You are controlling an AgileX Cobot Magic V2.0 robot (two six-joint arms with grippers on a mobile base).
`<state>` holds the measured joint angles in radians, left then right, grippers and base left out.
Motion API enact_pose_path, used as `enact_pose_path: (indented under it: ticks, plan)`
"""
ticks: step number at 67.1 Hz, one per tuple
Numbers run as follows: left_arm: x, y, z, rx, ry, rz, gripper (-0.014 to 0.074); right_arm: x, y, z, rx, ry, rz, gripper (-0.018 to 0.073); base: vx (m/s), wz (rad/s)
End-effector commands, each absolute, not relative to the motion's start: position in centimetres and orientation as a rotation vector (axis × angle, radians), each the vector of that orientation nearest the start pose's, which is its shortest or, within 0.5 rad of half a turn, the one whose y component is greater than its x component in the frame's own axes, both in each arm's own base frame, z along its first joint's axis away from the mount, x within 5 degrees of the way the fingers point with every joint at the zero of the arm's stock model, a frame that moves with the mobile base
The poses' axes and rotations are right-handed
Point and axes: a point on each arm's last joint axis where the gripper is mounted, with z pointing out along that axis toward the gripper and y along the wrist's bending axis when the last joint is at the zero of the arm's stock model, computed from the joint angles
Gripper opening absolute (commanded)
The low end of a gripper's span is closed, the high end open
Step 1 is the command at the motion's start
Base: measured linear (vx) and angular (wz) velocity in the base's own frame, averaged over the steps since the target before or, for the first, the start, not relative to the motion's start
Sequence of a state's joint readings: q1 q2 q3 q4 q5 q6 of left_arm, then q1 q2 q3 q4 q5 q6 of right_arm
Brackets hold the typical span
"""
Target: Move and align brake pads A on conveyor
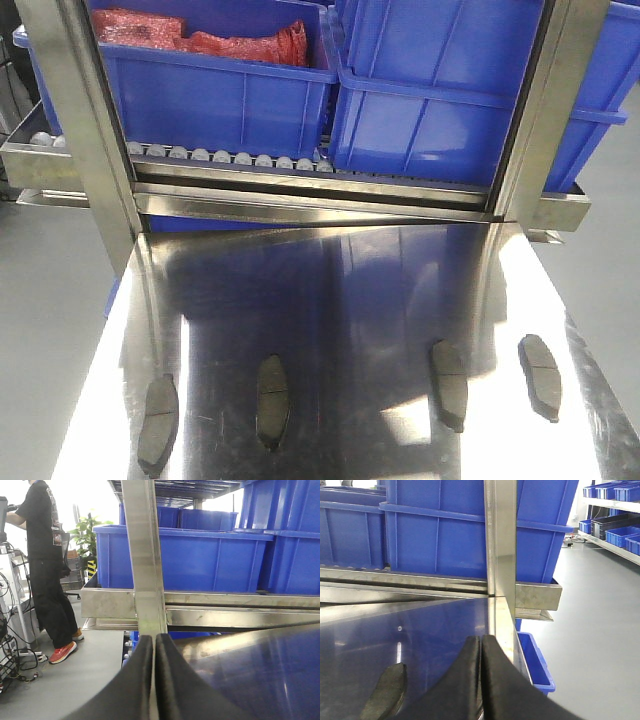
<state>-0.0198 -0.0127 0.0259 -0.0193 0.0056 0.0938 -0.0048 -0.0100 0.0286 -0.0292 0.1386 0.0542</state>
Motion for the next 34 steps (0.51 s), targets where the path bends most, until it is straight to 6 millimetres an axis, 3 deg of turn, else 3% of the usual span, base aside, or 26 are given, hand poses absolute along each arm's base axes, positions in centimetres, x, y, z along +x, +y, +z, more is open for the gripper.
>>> enact_pose_path:
  ticks: [1,34]
  plan:
    - [5.55,-0.10,20.60,0.061,1.432,0.039,-0.0006,5.63,-0.07,19.59,0.025,1.562,0.008,-0.0007,0.00,0.00]
    - [5.55,-0.10,20.60,0.061,1.432,0.039,-0.0006,5.63,-0.07,19.59,0.025,1.562,0.008,-0.0007,0.00,0.00]
